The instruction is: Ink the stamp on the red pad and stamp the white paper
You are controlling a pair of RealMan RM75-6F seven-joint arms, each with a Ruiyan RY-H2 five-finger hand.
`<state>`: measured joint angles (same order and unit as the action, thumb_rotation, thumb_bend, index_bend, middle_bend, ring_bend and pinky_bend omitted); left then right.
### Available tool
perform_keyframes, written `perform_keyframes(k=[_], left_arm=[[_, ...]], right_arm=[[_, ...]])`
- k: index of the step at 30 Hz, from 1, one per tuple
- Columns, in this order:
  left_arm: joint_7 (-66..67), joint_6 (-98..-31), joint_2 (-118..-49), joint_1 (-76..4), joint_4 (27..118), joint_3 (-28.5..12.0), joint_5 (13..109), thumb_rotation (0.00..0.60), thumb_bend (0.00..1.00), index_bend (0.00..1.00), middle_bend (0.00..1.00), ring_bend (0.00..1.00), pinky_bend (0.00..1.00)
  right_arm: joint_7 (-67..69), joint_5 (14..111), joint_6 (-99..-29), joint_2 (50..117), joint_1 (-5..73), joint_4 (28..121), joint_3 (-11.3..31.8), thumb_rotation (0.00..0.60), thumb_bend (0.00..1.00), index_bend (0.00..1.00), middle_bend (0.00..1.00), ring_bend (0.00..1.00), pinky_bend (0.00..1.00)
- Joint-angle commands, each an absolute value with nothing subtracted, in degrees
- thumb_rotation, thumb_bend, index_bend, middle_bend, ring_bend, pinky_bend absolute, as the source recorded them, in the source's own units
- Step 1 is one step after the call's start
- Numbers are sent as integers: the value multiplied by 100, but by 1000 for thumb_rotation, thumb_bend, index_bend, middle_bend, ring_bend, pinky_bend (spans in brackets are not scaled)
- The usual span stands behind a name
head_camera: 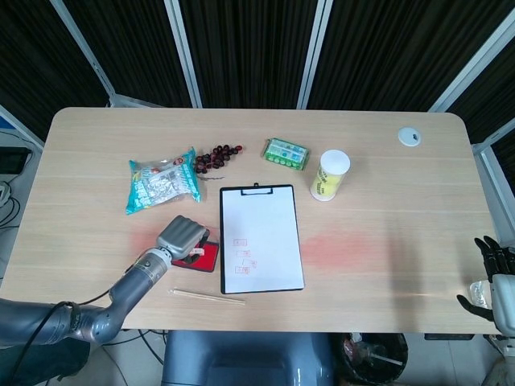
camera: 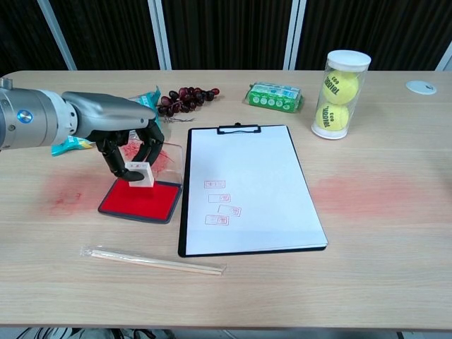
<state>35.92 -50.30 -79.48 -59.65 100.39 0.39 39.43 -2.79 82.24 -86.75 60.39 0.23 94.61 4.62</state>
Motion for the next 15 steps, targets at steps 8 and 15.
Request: perform_keyframes(k=[8,15], left_arm=[[3796,-5046,-7883,-6346,10498,-272,3618,600,476,639,600,1000,1000],[3685,-4672,-8125,-6711,10247,-506,3070,600,476,642,601,1000,1000]], right_arm=[[-289,8206,-8662,6040,24,9460,462,600,97,108,100,155,164],[-299,8164,-8653,6044,22,9457,474,600,96,108,100,155,165]])
